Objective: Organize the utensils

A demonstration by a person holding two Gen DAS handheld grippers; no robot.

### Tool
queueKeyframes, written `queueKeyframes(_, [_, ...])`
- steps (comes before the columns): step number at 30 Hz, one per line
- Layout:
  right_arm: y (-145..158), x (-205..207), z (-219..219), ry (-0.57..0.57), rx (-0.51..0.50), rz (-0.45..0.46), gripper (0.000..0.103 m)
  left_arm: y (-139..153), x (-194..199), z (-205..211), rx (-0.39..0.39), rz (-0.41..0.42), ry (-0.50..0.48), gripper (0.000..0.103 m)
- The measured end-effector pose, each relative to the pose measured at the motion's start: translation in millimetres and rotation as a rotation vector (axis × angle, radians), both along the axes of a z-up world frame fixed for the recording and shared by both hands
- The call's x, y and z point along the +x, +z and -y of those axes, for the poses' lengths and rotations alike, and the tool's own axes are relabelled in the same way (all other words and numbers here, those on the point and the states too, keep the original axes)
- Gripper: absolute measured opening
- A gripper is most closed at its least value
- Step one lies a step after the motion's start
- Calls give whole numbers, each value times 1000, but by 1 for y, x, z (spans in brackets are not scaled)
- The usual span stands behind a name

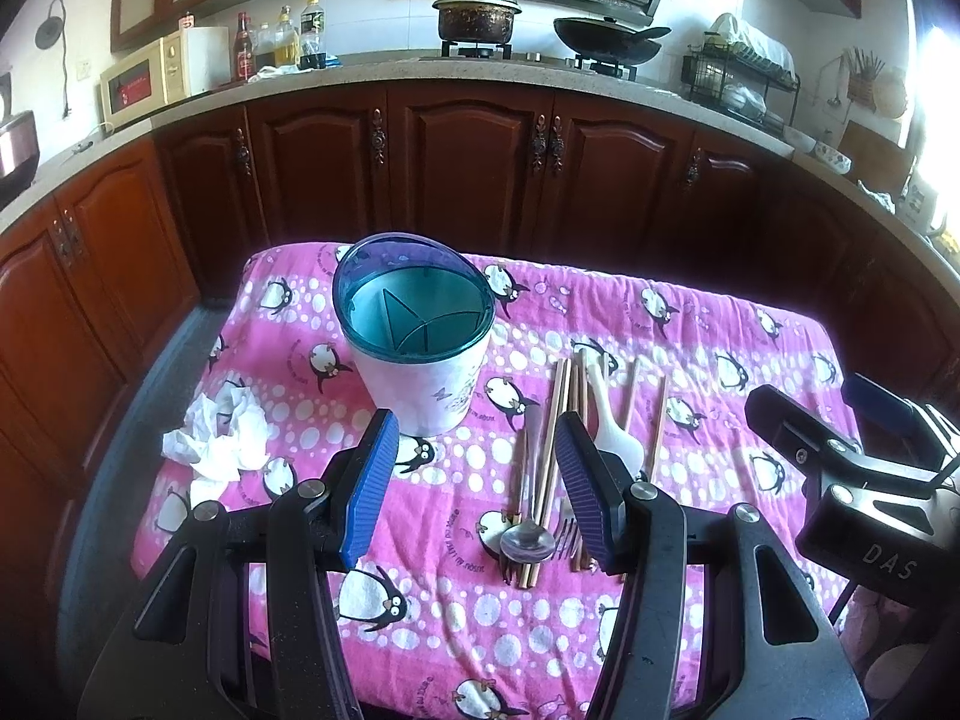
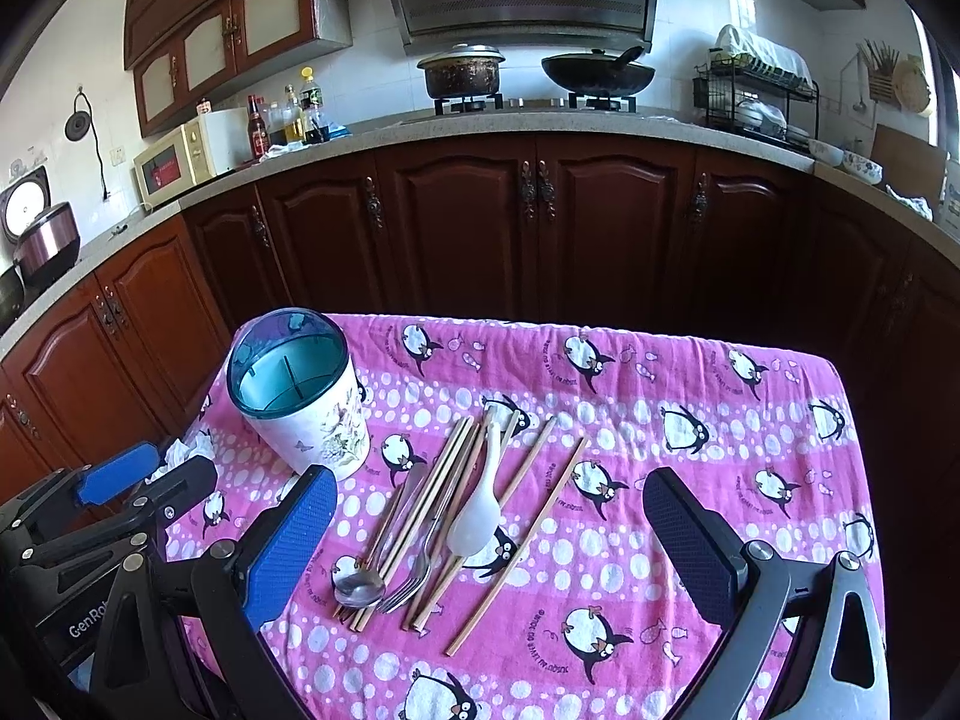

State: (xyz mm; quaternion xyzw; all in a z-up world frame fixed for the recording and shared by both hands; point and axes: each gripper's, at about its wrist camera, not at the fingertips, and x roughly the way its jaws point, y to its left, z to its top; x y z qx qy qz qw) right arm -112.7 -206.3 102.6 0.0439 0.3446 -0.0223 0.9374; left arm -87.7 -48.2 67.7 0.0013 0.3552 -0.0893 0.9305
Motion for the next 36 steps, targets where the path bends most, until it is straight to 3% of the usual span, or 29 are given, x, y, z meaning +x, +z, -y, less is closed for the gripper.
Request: queueKeyframes(36, [-4, 3, -4, 25, -26, -18, 102, -6, 1, 1, 8, -6, 1, 54])
